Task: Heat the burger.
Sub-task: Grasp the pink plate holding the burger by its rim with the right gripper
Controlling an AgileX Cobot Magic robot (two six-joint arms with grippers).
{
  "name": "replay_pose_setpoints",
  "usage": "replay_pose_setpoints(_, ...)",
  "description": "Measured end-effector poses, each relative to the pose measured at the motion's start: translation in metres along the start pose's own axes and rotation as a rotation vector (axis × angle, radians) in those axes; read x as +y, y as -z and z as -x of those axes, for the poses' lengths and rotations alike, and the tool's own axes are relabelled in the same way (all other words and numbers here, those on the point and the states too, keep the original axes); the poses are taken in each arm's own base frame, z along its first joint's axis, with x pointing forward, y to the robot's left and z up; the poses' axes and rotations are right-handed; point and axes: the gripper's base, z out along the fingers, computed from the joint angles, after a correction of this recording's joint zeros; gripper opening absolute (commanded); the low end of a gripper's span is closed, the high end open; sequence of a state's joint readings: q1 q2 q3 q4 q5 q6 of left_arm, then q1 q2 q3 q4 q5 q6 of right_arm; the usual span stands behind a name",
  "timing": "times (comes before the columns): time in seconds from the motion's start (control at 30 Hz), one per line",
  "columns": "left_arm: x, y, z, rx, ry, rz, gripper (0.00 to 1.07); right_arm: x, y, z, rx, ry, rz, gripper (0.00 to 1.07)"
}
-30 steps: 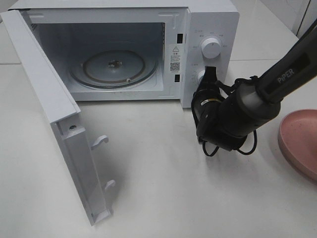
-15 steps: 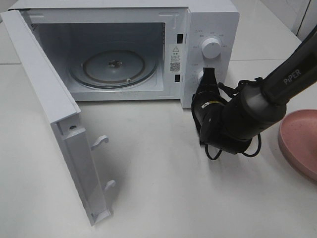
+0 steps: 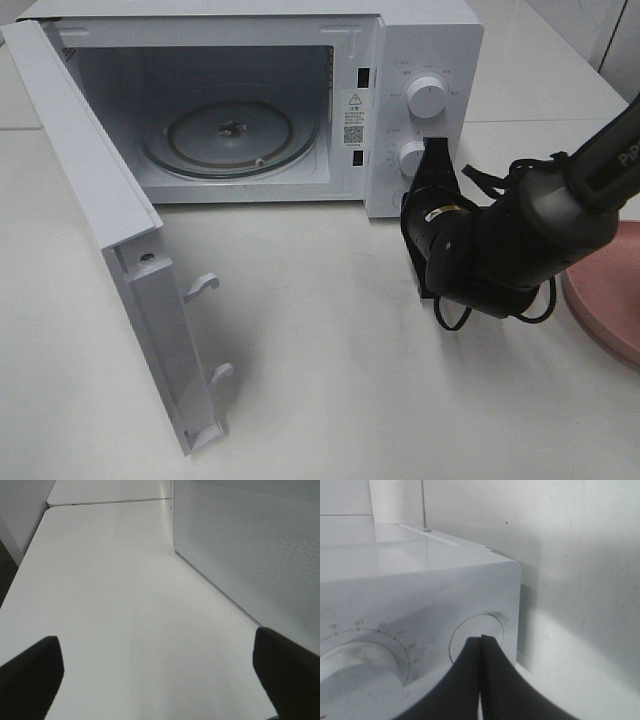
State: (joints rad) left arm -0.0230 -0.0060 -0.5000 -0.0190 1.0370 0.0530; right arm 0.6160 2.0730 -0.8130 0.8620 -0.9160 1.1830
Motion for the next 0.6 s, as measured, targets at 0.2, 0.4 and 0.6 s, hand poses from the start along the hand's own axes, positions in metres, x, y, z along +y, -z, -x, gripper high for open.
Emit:
replay_pose_setpoints(0.2,0.000,0.000,0.000,0.000,0.000,0.000,0.98,0.005,0.015,0.005,0.044,0.054,-0.017,0.00)
replay_pose_setpoints(0.4,0.000,0.000,0.000,0.000,0.000,0.000,0.98,0.008,0.031,0.007,0.112,0.132,-0.058,0.00)
replay_pose_setpoints(0.6,0.000,0.000,0.000,0.000,0.000,0.000,0.98,0.014,0.048,0.010,0.186,0.251,-0.074,0.00)
